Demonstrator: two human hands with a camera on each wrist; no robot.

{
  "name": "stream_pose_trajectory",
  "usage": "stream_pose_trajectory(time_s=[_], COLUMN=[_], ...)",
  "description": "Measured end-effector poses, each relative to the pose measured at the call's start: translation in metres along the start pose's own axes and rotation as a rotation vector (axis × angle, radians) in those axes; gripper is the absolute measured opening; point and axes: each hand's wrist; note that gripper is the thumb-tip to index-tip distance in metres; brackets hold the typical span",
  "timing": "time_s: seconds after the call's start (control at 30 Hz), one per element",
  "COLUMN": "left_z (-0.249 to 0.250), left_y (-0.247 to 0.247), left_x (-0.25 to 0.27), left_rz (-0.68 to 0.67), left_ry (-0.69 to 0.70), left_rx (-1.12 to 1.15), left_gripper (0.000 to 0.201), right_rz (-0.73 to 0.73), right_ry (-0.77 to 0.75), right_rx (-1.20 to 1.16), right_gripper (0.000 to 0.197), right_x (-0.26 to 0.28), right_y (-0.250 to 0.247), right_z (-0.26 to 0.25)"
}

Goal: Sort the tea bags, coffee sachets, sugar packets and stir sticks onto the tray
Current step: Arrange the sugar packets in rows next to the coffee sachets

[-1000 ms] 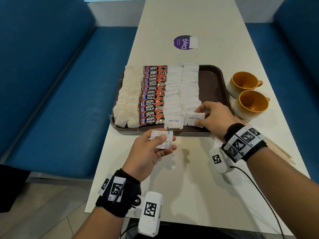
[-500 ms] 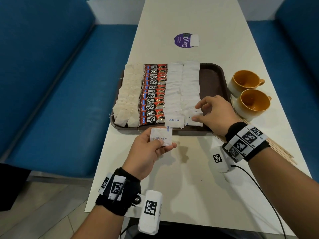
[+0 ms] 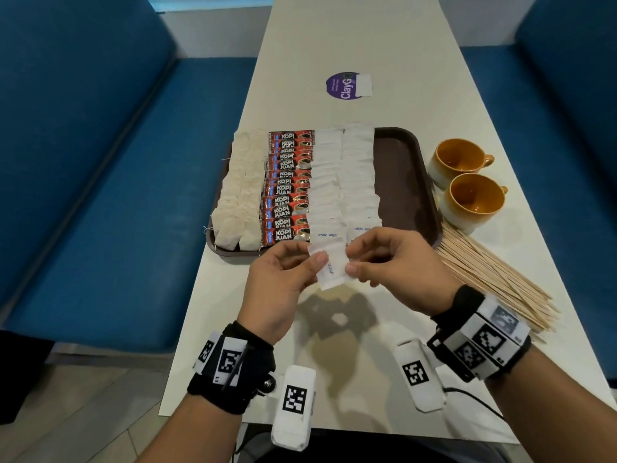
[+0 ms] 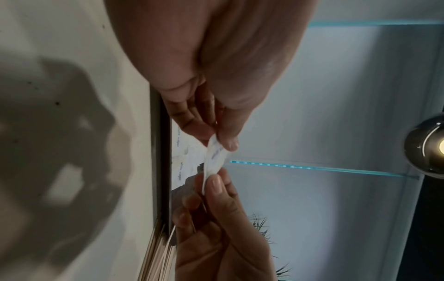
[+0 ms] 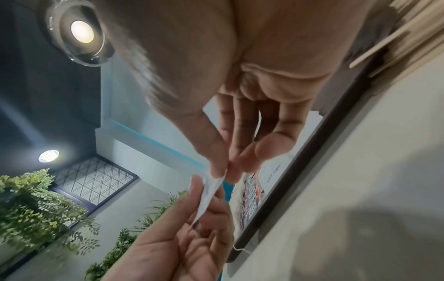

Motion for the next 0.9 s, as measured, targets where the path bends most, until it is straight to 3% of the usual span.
stream_pose_trajectory(time_s=[0.13, 0.23, 0.37, 0.5, 0.67, 0.8, 0.9], left_z=[0.0, 0.002, 0.007, 0.009, 0.007, 0.007, 0.007], left_y=[0.003, 0.006, 0.011, 0.017, 0.006, -0.003, -0.004], left_x=[0.0, 0.001, 0.0, -0.006, -0.021, -0.031, -0.035], left_rz=[0.0, -0.051, -0.058, 0.007, 0.089, 0.195, 0.272], left_ry=[0.097, 0.147, 0.18, 0.181, 0.196, 0.337, 0.377], left_rx=[-0.15, -0.316, -0.436, -0.443, -0.64, -1.016, -1.189], left_gripper=[0.017, 0.012, 0.019, 0.027, 0.023, 0.023, 0.036], right_rz=[-0.081, -0.032, -0.099, 0.008, 0.27, 0.21, 0.163], right_ry=[0.03, -0.034, -0.119, -0.052, 0.052, 0.112, 0.108], right_rx=[0.023, 0.1, 0.165, 0.07, -0.004, 0.181, 0.361], right_gripper=[0.037, 0.039, 0.02, 0.007, 0.023, 0.021, 0.02], right_x=[0.006, 0.009, 0.01, 0.004, -0.016, -0.034, -0.042], right_y=[0.002, -0.003, -0.009, -0.016, -0.04, -0.044, -0.038], right_z=[0.001, 0.003, 0.001, 0.007, 0.025, 0.037, 0.041])
Point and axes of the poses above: each hand's wrist, its own x-axis away from the middle knuckle, its own y-axis out of the palm, z = x × y, and after that the axes turned 15 degrees about -y, right-handed
